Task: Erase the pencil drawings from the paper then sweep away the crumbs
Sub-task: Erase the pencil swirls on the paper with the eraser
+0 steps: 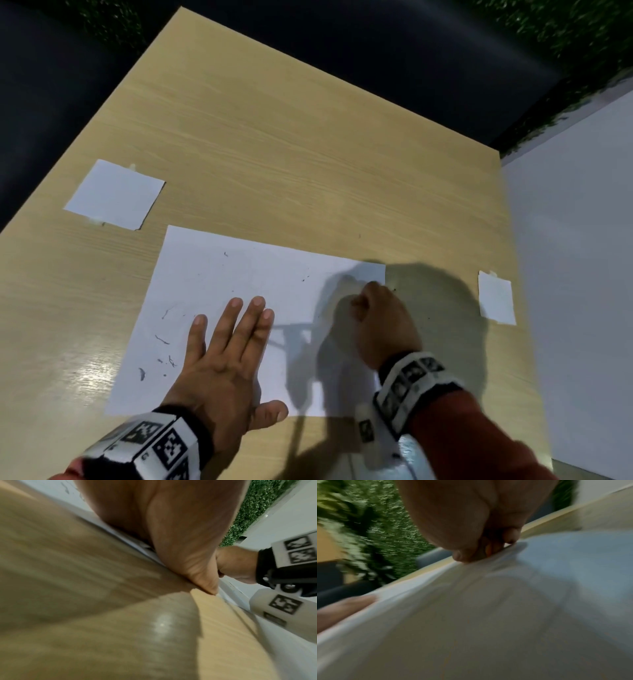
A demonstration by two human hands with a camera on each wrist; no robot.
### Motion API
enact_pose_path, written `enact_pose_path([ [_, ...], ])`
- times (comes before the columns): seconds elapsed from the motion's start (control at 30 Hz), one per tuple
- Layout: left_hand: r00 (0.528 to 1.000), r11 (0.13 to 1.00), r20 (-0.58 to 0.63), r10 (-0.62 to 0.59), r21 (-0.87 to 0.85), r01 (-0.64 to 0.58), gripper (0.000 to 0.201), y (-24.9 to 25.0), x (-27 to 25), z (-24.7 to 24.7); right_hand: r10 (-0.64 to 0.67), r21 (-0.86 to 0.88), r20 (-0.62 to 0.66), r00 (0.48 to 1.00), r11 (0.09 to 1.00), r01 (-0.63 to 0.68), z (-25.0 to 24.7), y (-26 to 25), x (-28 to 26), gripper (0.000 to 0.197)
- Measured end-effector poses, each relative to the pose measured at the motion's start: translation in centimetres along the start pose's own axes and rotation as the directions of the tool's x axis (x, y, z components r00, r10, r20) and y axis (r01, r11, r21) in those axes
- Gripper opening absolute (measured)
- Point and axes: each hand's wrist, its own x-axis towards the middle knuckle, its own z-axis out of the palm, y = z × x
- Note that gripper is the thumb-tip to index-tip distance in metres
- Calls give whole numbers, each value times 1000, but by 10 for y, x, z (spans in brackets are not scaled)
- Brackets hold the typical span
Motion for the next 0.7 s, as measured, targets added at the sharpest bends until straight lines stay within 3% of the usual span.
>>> enact_pose_path([
  [0.1, 1000, 1000, 8, -11, -7, 11, 114, -1, 0, -1, 115, 28, -46, 992, 993, -114, -13, 11, 7, 13],
  [0.17, 1000, 1000, 19, -14, -3, 14, 114, 0, 0, -1, -38, 58, -35, 999, 998, 40, 3, -21, -22, 8],
  [0.23, 1000, 1000, 24, -17, -5, 18, 115, 0, 0, 0, -249, 56, 138, 959, 968, 244, 31, -55, -68, 12],
  [0.27, 1000, 1000, 27, -15, 1, 15, 116, 0, 1, 0, -290, 56, 192, 938, 957, 285, 38, -59, -80, 19],
  [0.3, 999, 1000, 29, -13, 7, 13, 116, -1, 0, 1, -291, 47, 156, 944, 957, 287, 38, -53, -78, 22],
  [0.37, 999, 1000, 40, -12, 15, 12, 116, -3, 1, 0, -149, 21, 24, 989, 989, 149, 28, -25, -56, 17],
  [0.43, 999, 1000, 43, -9, 17, 9, 116, -2, 0, 0, 56, 15, 2, 998, 998, -56, 9, 12, -32, 22],
  [0.5, 999, 1000, 48, -17, 13, 17, 116, -2, 0, -1, 95, 41, -54, 994, 995, -93, 0, 25, -26, 22],
  [0.57, 997, 1000, 71, -23, 9, 23, 116, -1, 0, -2, 26, 37, -70, 997, 999, -24, 8, 0, -40, 18],
  [0.67, 998, 1000, 65, -28, 6, 28, 115, -2, 1, -2, -252, 77, 112, 961, 967, 245, 41, -44, -89, 1],
  [0.7, 997, 1000, 66, -27, 11, 26, 115, -1, 0, -2, -296, 70, 126, 947, 955, 289, 44, -44, -93, 8],
])
